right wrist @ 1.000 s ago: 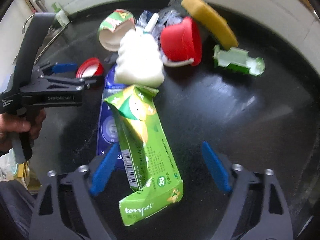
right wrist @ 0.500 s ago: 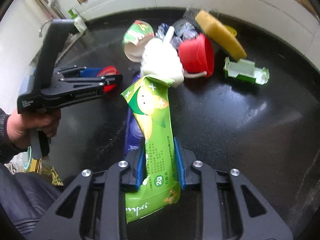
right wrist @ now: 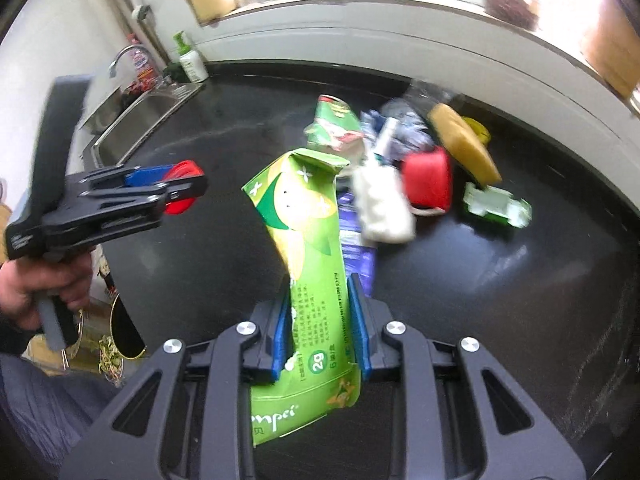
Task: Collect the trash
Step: 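Carry cap and wrapper to the black bin and open both tools over it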
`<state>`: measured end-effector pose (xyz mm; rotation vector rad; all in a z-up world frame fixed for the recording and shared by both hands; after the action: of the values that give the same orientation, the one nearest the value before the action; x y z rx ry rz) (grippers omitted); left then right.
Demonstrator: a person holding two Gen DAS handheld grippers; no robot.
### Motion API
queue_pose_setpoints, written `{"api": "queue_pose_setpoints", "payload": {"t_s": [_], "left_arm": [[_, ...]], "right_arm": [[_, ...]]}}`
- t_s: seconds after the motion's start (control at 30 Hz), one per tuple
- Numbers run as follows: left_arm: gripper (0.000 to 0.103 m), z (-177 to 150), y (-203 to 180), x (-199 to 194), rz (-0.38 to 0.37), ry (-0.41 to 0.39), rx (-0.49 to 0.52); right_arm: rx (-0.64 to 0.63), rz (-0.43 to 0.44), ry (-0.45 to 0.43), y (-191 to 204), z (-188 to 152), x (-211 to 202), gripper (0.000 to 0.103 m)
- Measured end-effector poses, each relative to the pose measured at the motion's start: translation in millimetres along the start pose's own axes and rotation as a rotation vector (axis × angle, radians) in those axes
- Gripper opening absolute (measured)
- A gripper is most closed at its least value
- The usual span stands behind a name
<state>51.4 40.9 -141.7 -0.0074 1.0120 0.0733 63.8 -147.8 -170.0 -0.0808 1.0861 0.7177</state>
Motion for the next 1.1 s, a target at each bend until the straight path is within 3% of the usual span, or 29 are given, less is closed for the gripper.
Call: {"api": "queue_pose_setpoints", "payload": {"t_s": [0.13,0.27,0.47,0.6,0.77,0.93,1.1], "left_arm": [[0.048,-40.3,45.0,-39.2,0.073,-0.015,-0.098],[0.048,-98.1,100.3,-82.3,0.159,-0.021,-0.225],[0.048,-217.9,186.1,-140.7,0.336,0.011,-0.455],[0.048,-310.1,229.5,-158.5,0.412,0.05,-0.625],[0.049,-399.7,271.6,-152.6,0.442,0.054,-0.774],[0.049,-448.3,297.2,-117.6,0.409,0.034,-0.841],[0.049,-482.4,311.9,-64.7,0.349,0.066,-0.878]], "right_arm": [[-0.096,0.056,0.019,58.9,4.6,11.3,0.027],[-0.219,0.149,0.064,147.5,0.6,31.6,0.027],[-0.42,0.305,0.175,293.9,-34.7,67.5,0.027],[-0.543,0.393,0.276,389.1,-78.8,100.8,0.027],[-0.611,0.43,0.418,467.6,-139.0,158.8,0.028],[-0.633,0.396,0.529,505.4,-174.7,225.4,0.028],[-0.634,0.343,0.58,531.6,-193.9,280.6,0.028]]}}
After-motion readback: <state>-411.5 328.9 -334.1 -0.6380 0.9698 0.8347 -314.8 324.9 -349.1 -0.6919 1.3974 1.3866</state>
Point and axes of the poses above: each gripper's, at about its wrist camera, not at the fingertips, and x roughly the way its jaws point, y to its left, z to its top, the point moved 8 cm from there along x, roughly the way its jaws point, and after that the axes turned 9 degrees about x, right-handed, at the moved point
